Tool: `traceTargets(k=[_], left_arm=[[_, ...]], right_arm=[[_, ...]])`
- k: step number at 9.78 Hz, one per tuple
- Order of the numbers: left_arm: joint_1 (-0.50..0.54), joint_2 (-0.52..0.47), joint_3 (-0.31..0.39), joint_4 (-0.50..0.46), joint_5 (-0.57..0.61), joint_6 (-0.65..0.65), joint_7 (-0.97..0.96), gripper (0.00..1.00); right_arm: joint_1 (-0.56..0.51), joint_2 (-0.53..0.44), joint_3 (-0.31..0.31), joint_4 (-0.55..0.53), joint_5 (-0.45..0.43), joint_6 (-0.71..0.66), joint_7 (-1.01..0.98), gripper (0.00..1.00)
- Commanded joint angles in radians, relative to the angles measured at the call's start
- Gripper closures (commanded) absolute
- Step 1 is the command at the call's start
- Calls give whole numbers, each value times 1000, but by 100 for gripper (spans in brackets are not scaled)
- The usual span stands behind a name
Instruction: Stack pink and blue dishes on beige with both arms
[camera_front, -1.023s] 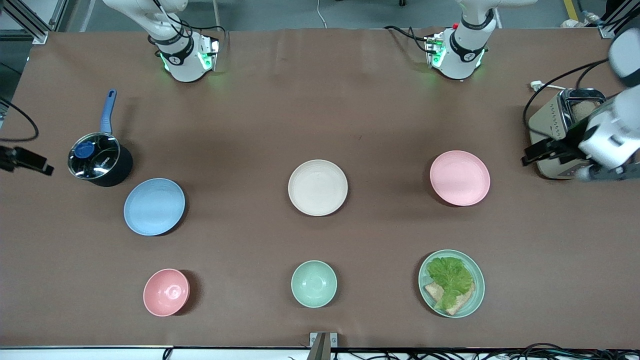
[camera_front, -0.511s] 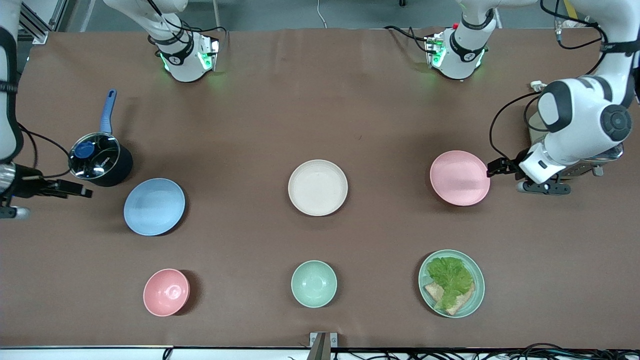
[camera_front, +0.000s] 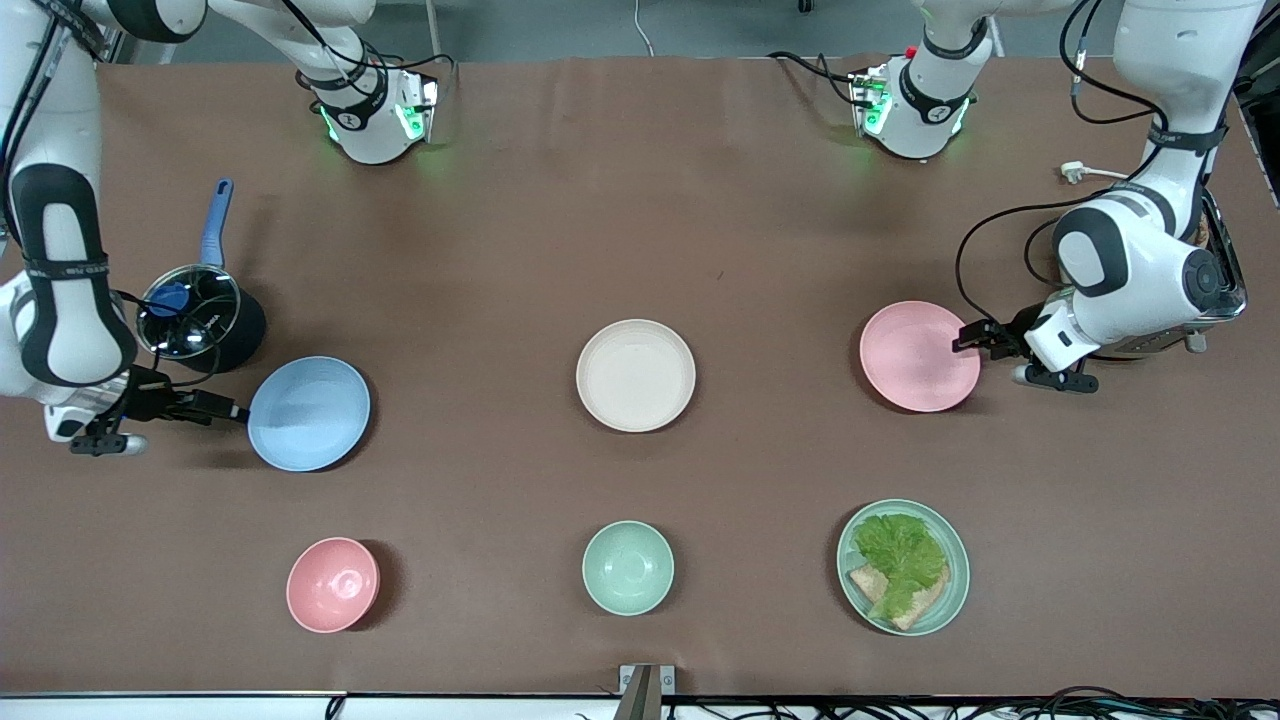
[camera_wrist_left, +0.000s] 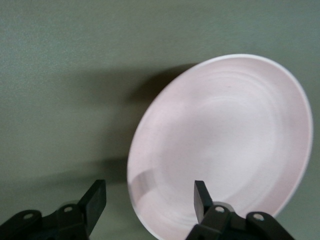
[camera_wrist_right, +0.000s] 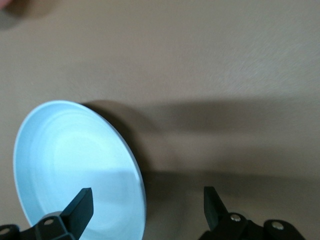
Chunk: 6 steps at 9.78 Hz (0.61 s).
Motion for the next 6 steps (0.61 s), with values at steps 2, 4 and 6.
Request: traceTargets(k=[2, 4, 6], left_arm=[[-4, 69, 0, 12, -25, 52, 38, 83], [-3, 65, -1, 20, -24, 52, 38, 100], [-4, 7, -9, 18, -24, 39, 37, 100]], right_arm=[[7, -6, -1, -66, 71, -5, -44, 26], [9, -6, 0, -72, 71, -18, -44, 39], [9, -7, 0, -71, 71, -47, -41, 57]])
